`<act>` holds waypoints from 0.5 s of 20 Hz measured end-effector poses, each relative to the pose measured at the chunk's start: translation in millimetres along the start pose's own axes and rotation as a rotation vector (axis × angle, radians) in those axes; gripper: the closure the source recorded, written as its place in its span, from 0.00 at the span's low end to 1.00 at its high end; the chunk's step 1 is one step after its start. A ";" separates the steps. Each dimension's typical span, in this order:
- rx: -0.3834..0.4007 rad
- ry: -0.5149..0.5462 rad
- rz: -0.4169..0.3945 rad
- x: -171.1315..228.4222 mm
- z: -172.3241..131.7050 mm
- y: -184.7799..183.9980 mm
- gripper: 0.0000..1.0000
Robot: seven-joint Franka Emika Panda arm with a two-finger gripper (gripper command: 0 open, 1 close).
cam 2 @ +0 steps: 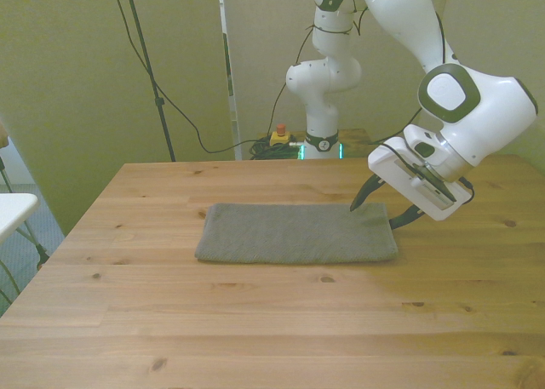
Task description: Fold the towel
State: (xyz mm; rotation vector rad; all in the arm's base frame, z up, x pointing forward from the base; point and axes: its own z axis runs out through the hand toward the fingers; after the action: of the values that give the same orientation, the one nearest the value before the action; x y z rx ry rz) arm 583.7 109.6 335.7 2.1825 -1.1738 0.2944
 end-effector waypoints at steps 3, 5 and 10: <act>-0.014 0.011 -0.002 6.3 7.0 2.5 0.00; -0.011 0.031 -0.005 11.7 12.1 3.2 1.00; 0.053 0.049 -0.018 21.5 13.5 -0.6 1.00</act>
State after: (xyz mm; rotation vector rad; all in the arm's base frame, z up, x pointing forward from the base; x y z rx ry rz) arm 595.3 87.1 335.1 2.2170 -1.1308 0.3732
